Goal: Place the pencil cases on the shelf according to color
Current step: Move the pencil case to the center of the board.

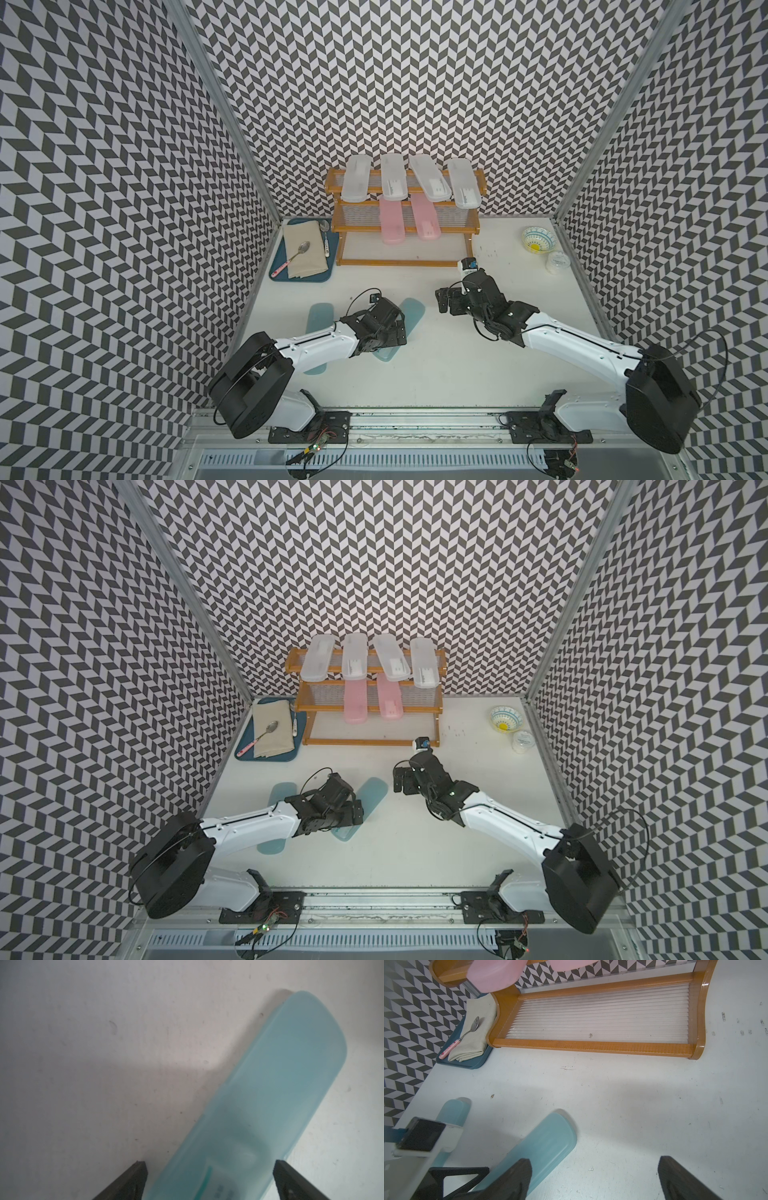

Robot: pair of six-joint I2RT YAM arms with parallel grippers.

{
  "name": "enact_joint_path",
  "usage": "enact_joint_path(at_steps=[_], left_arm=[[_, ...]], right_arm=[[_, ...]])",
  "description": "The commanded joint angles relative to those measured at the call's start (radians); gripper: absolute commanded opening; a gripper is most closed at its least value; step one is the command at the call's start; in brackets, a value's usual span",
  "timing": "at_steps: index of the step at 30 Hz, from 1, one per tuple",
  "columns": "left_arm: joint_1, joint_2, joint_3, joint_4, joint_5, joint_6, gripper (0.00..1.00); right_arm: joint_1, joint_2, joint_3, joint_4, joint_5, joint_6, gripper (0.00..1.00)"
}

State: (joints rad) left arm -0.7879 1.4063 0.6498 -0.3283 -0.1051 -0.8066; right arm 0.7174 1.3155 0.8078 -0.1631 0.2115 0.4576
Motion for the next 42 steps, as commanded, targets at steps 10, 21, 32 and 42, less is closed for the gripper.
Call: enact_joint_path(at_steps=[10, 21, 32, 42], left_arm=[[-0.175, 0.144, 0.179, -0.018, 0.017, -0.048, 0.99], [0.116, -0.145, 0.084, -0.204, -0.208, -0.023, 1.00], [0.588, -0.401, -0.091, -0.155, -0.081, 0.029, 1.00], [0.780, -0.372, -0.208, -0.055, 0.017, -0.020, 1.00]], right_arm=[[-0.013, -0.076, -0.024, -0.009, 0.082, 0.046, 1.00], [-0.013, 0.001, -0.047, 0.048, -0.126, 0.093, 1.00], [0.134, 0.248, 0.044, 0.107, -0.233, 0.171, 1.00], [0.234, 0.366, 0.112, 0.119, -0.222, 0.189, 1.00]])
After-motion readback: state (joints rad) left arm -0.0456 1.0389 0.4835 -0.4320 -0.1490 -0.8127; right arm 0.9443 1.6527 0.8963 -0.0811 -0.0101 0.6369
